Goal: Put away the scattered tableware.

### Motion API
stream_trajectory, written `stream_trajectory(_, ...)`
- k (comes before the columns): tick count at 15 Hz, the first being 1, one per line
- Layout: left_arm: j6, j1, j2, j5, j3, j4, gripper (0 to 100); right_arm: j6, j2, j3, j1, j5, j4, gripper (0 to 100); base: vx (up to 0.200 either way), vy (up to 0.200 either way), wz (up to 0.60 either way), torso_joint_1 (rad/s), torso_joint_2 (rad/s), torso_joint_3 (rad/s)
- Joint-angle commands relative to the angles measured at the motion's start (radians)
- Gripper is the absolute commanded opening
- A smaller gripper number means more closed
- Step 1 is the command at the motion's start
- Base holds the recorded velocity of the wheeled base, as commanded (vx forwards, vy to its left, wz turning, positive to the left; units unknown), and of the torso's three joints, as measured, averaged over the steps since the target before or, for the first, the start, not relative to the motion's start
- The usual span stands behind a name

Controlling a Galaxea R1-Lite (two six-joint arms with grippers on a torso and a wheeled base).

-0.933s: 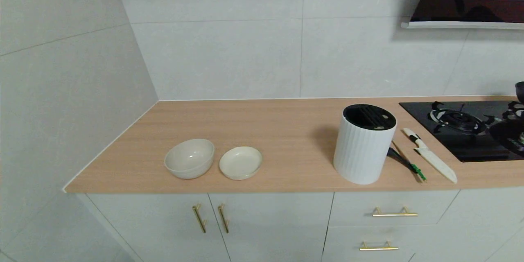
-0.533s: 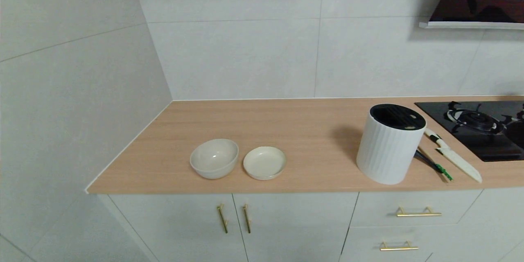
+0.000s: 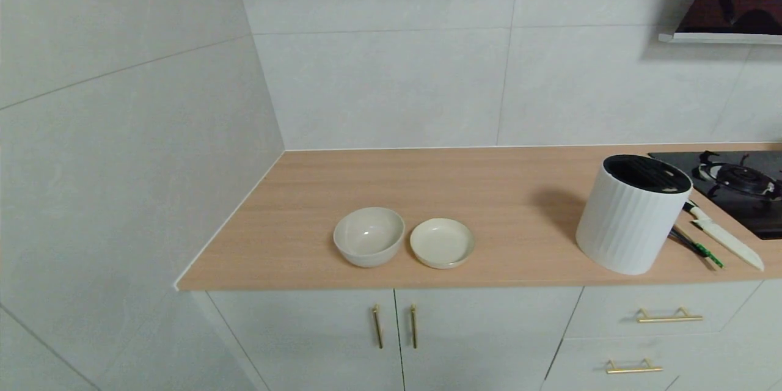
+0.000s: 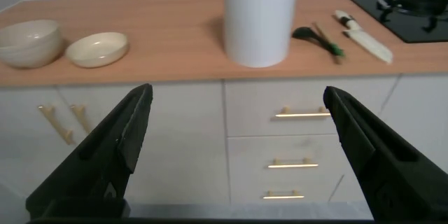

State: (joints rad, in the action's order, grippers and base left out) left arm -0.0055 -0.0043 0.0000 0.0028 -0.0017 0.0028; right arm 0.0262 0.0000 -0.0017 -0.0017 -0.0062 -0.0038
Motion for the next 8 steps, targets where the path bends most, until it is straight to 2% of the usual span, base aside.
stream_trajectory(1, -0.001, 0.000, 0.000, 0.000, 0.000, 0.000, 100, 0.000, 0.002, 0.000, 0.000, 0.000, -0.001, 100, 0.000, 0.200, 0.00, 0.002, 0.00, -0.002)
stream_trajectory(3, -0.001, 0.000, 0.000, 0.000, 0.000, 0.000, 100, 0.000, 0.002, 0.000, 0.000, 0.000, -0.001, 100, 0.000, 0.200, 0.00, 0.005, 0.00, 0.000)
stream_trajectory(8, -0.001, 0.000, 0.000, 0.000, 0.000, 0.000, 100, 0.000, 0.000, 0.000, 0.000, 0.000, -0.001, 100, 0.000, 0.000, 0.00, 0.000, 0.00, 0.000)
